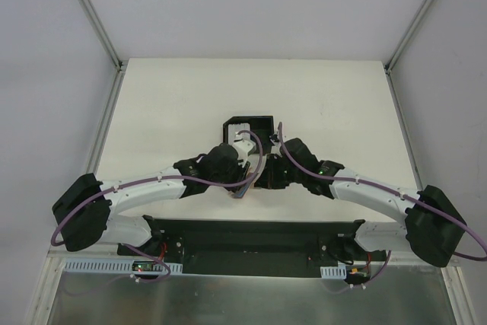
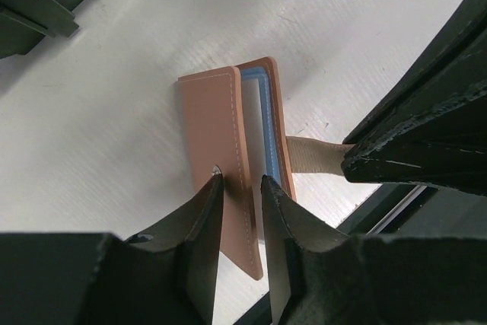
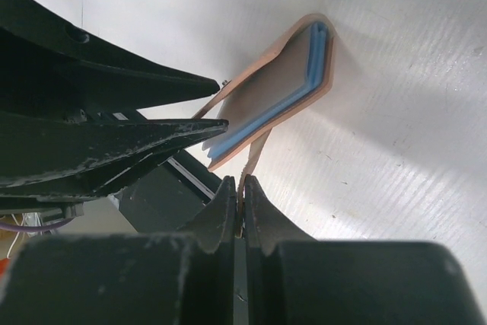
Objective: Put the credit cards into the card holder
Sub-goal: Open the card holder at the center of the board.
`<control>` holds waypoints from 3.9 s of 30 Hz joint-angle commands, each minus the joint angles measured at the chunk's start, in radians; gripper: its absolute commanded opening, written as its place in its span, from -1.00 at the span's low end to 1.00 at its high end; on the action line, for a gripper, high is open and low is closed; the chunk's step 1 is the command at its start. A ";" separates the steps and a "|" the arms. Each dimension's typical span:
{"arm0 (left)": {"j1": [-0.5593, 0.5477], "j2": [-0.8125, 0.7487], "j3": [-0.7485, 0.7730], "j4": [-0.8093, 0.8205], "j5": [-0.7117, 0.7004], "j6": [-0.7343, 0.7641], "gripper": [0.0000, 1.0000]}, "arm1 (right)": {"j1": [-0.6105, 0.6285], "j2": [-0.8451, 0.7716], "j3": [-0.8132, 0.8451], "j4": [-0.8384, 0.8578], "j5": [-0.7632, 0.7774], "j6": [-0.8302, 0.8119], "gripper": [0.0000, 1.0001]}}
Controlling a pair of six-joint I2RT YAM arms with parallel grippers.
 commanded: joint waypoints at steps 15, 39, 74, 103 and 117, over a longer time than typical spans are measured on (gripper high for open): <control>-0.009 0.012 0.036 -0.012 -0.062 -0.012 -0.45 | -0.002 -0.012 0.050 -0.010 -0.001 -0.009 -1.00; -0.007 -0.027 0.010 0.031 -0.101 -0.048 -0.46 | -0.004 0.011 0.057 -0.019 -0.006 -0.014 -0.98; -0.009 -0.007 -0.011 0.039 -0.065 -0.046 -1.00 | -0.004 0.007 0.065 -0.022 -0.002 -0.014 -0.98; 0.080 -0.361 -0.321 0.007 -0.180 -0.591 -1.00 | -0.091 0.134 -0.008 -0.260 0.094 -0.052 -0.99; 0.080 -0.366 -0.373 0.011 -0.209 -0.598 -1.00 | -0.104 0.255 0.151 -0.270 0.133 -0.129 -0.53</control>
